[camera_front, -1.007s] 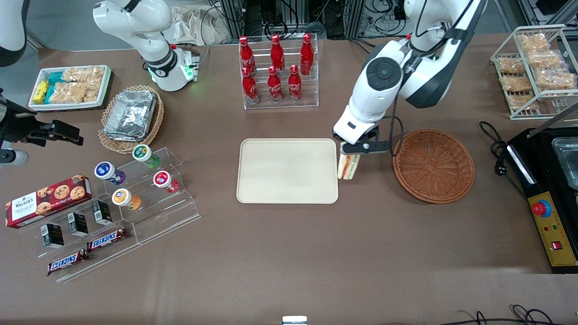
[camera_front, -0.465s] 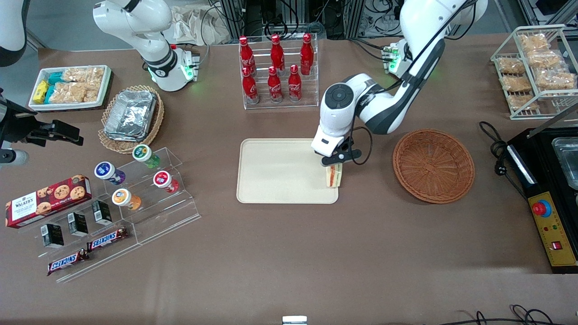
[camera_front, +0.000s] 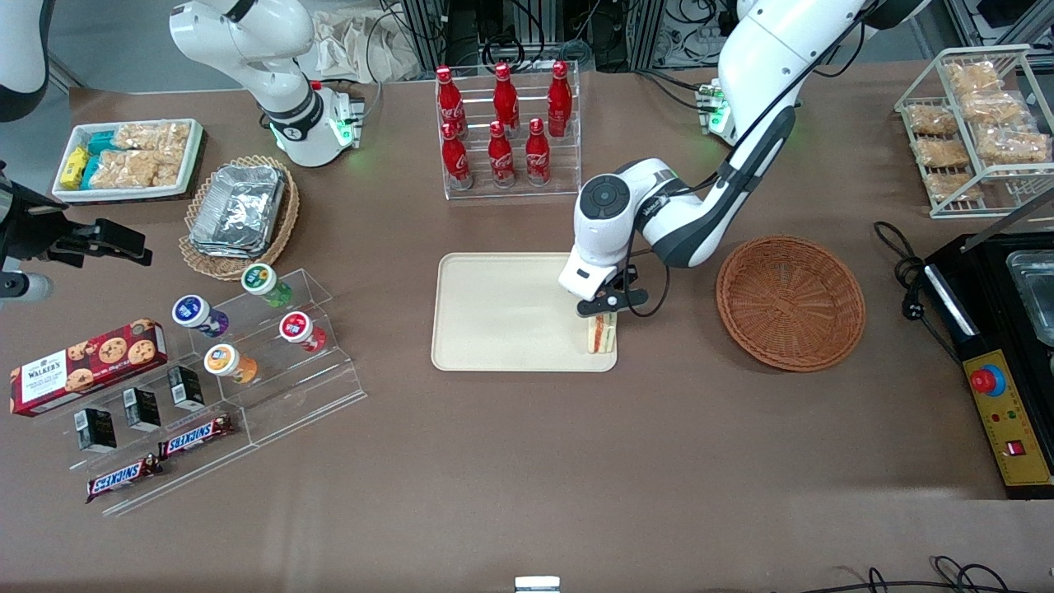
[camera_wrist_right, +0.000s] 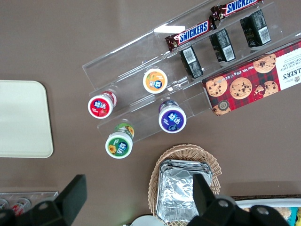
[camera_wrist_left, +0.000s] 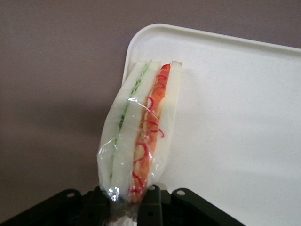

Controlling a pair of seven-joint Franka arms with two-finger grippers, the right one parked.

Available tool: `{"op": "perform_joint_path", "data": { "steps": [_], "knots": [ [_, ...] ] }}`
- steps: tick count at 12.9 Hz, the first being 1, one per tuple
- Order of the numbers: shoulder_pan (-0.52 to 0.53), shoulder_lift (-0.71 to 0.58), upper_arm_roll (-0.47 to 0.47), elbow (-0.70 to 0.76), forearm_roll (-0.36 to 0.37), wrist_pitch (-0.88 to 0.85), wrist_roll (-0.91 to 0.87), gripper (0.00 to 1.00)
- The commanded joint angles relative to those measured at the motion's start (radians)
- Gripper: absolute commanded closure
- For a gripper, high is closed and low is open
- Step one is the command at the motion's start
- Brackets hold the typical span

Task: Place sandwich from basket to tray
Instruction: 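Lower the sandwich onto the tray and open the left gripper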

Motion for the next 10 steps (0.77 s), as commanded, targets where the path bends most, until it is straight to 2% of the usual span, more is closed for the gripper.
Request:
{"op": "perform_joint_path", "data": {
  "steps": [1, 2, 6, 10],
  "knots": [
    [-0.023, 0.025, 0.005, 0.027, 0.041, 0.024, -0.052, 0.28],
    [-0.023, 0.037, 0.005, 0.034, 0.053, 0.024, -0.052, 0.00],
    [-0.018, 0.026, 0.006, 0.051, 0.047, 0.021, -0.055, 0.00],
    [-0.009, -0.048, 0.003, 0.175, 0.035, -0.236, -0.110, 0.00]
  ]
}}
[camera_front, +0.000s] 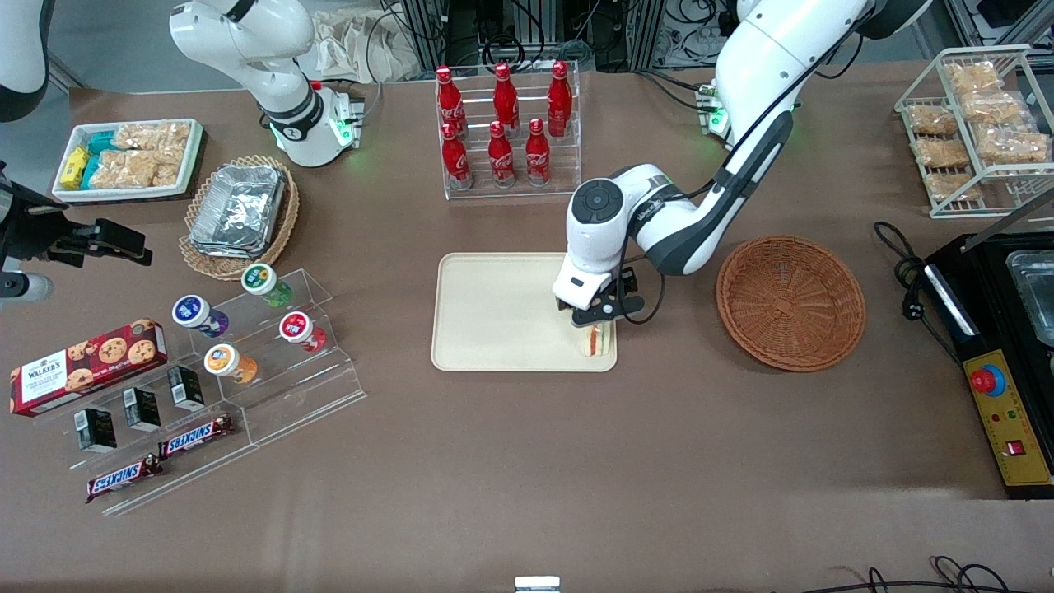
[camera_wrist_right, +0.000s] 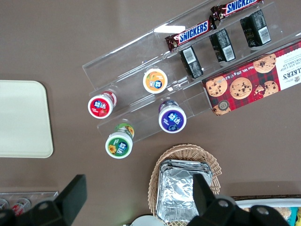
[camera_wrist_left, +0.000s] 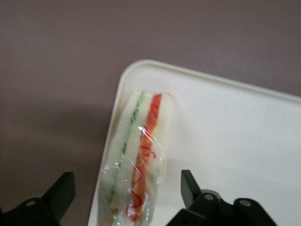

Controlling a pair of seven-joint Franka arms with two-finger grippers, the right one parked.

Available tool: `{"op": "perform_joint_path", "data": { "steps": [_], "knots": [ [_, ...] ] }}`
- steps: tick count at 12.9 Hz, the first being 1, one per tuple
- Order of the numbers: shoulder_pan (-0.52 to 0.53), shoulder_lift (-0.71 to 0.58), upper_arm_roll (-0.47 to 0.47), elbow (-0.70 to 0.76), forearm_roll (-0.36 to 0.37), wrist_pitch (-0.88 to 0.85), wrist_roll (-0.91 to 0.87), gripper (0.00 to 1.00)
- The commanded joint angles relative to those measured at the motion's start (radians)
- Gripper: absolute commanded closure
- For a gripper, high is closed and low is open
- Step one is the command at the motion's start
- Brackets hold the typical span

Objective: Place sandwich from basket to tray

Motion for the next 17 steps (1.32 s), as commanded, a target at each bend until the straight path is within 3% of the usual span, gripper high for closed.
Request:
{"op": "perform_joint_path", "data": {
  "steps": [1, 5, 10, 15, 17],
  "knots": [
    [0.024, -0.087, 0.002, 0.069, -0.034, -0.179, -0.033, 0.00],
    [0.107, -0.268, 0.029, 0.100, -0.221, -0.294, 0.172, 0.00],
    [0.107, -0.501, 0.319, 0.099, -0.444, -0.601, 0.736, 0.00],
    [0.109, -0.558, 0.618, 0.080, -0.501, -0.583, 1.287, 0.00],
    [0.109, -0.537, 0.661, 0.082, -0.495, -0.545, 1.349, 0.00]
  ]
}}
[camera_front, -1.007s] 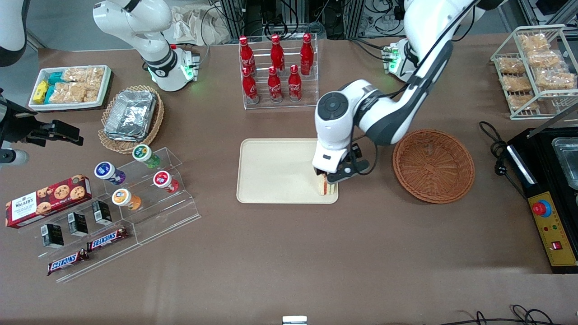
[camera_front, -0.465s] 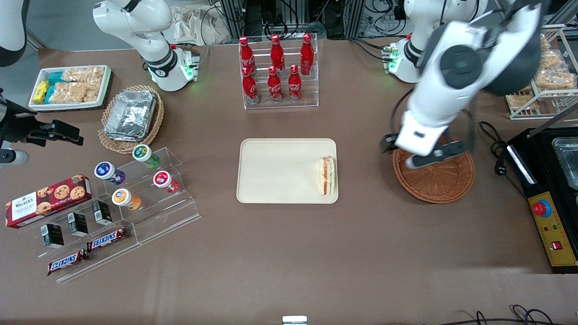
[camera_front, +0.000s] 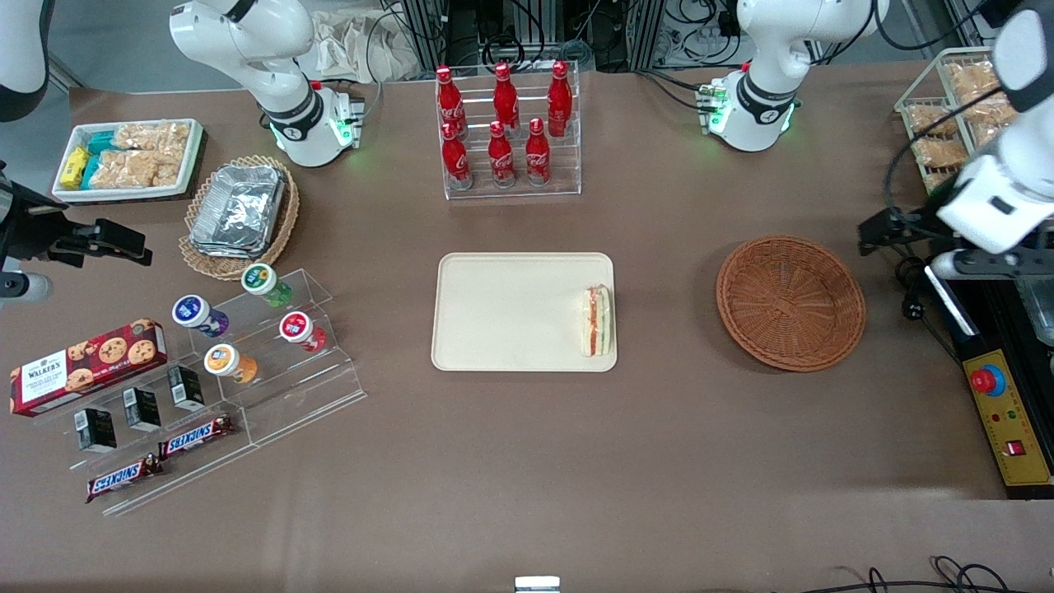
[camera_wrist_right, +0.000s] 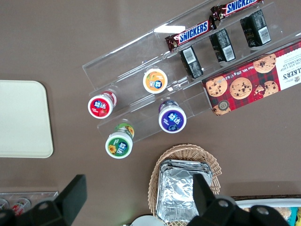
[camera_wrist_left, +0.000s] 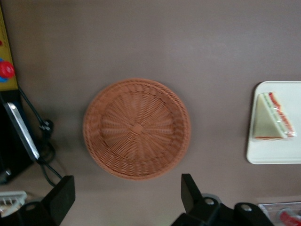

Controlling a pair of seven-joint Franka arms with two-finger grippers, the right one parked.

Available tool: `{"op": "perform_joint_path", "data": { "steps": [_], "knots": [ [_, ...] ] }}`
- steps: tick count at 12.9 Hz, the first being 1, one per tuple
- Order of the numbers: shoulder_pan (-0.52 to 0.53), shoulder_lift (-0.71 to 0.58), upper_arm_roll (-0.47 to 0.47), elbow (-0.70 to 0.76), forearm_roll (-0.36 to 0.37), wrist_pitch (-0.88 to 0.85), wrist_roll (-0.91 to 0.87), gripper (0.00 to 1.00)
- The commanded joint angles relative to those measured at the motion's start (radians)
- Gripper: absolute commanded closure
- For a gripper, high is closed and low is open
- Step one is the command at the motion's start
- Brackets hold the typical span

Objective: Place sandwich from basket to tray

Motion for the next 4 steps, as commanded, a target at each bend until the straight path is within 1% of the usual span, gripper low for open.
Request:
{"op": "perform_joint_path", "data": {
  "steps": [1, 3, 4],
  "knots": [
    [-0.010, 0.039, 0.024, 0.016, -0.010, 0.037, 0.060, 0.00],
    [-0.008, 0.100, 0.030, 0.094, 0.003, 0.030, 0.059, 0.00],
    [-0.008, 0.122, 0.030, 0.109, 0.004, 0.028, 0.054, 0.00]
  ]
}}
